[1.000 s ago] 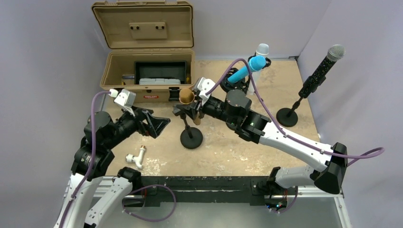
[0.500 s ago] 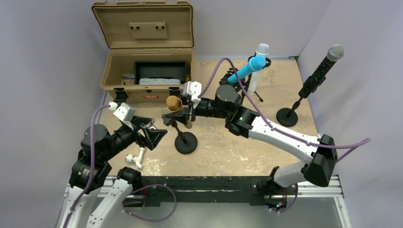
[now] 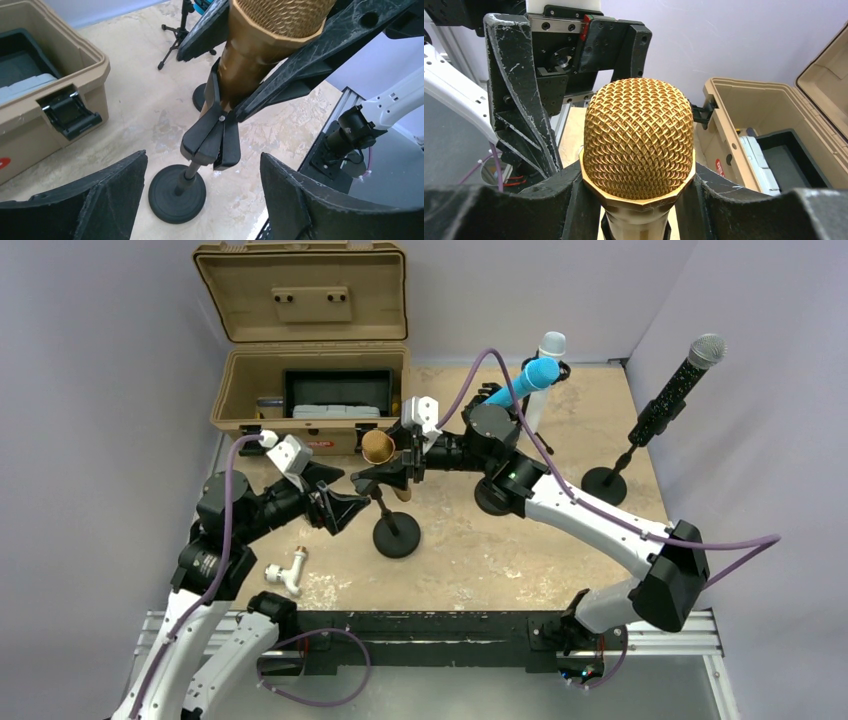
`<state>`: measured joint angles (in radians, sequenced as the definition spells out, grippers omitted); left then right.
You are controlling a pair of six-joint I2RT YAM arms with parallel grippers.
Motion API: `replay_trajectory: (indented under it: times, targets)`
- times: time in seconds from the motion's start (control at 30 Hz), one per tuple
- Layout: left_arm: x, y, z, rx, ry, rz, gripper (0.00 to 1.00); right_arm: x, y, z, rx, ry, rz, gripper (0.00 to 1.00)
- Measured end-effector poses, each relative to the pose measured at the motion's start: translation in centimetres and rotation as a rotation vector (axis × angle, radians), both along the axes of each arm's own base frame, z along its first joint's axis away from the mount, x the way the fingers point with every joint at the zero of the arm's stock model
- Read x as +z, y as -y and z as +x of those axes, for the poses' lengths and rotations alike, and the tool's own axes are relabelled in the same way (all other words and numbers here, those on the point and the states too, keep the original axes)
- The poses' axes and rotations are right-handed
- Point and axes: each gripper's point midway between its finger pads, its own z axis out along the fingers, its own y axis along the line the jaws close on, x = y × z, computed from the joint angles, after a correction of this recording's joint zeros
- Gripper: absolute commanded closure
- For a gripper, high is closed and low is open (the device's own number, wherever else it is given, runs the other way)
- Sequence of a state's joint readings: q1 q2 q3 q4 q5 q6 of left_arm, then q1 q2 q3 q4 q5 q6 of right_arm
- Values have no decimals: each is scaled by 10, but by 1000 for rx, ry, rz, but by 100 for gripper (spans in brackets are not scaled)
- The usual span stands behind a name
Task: Remove the microphone from the stand
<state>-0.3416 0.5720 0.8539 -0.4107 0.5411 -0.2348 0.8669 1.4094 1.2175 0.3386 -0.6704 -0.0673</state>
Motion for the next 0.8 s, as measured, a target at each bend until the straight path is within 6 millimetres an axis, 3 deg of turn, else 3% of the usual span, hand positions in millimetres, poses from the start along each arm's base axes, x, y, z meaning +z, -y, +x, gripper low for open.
replay_trajectory:
  times: [0.1,0.2,0.5,0.67,0.8]
  targets:
    - [0,6,3,-34,13,4,13,-5,-3,2,9,-8,-5,100]
    - [2,10,3,-69,36,6,12,-5,-5,4,19,-6,5,100]
    - [-8,20,14,-124,22,33,34,-5,-11,6,40,-9,24,100]
    - [-13,22,20,-124,5,40,59,-5,-11,4,49,-9,26,100]
    - [-15,22,23,-118,8,52,94,-5,-13,7,45,-12,27,100]
